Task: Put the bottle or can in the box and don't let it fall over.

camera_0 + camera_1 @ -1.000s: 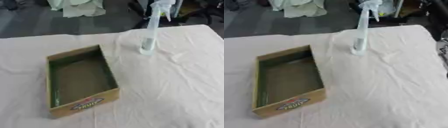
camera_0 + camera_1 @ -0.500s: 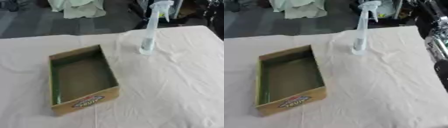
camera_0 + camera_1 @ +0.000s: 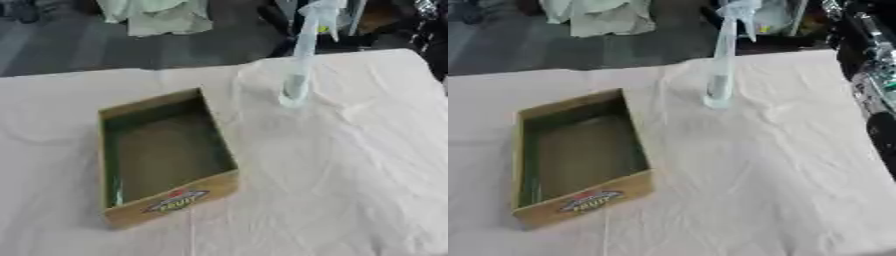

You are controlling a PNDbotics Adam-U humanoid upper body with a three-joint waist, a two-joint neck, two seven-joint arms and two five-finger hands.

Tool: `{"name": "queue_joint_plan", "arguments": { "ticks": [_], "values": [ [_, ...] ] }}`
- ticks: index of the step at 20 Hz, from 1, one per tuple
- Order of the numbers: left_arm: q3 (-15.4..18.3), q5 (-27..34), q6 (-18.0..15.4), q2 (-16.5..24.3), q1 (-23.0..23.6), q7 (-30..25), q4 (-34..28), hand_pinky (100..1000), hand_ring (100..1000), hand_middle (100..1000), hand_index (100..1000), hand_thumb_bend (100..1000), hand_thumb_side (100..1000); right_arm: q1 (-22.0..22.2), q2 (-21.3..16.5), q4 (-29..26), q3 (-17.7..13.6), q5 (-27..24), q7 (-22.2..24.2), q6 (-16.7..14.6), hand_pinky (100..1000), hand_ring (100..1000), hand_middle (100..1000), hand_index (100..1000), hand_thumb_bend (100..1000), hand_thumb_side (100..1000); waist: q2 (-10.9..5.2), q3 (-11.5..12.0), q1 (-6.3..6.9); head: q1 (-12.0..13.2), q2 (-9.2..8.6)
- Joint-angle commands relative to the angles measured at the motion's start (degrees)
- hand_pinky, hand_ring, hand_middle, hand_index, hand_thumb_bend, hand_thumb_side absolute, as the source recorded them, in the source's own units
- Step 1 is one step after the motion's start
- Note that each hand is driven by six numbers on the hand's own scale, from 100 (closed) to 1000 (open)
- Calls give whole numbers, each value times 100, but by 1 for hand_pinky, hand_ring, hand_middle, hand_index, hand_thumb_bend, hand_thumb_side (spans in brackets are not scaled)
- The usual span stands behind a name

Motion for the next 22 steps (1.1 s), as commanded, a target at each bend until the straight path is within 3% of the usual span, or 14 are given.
{"name": "queue_joint_plan", "arguments": {
  "ticks": [1, 12, 18, 22],
  "values": [
    [2, 16, -6, 140, -24, -34, -80, 1000, 879, 1000, 794, 100, 862, -150, -285, 306, -7, -64, 59, -67, 887, 917, 1000, 917, 100, 601, -104, 7, -6, -23, -32],
    [-24, 9, 14, 115, -43, -66, -65, 1000, 879, 1000, 794, 100, 865, -273, -239, 1291, 127, 83, 271, -373, 885, 914, 1000, 917, 100, 656, -79, 48, 7, -32, -60],
    [-31, 3, 11, 113, -42, -73, -62, 1000, 879, 1000, 794, 100, 865, -413, -254, 1827, 188, 140, 622, -787, 893, 925, 1000, 925, 100, 631, -78, 60, 14, -44, -64],
    [-35, -1, 14, 109, -41, -76, -60, 1000, 879, 1000, 794, 100, 866, -457, -209, 1900, 199, 125, 853, -953, 901, 946, 1000, 939, 100, 631, -72, 60, 18, -50, -68]
  ]
}}
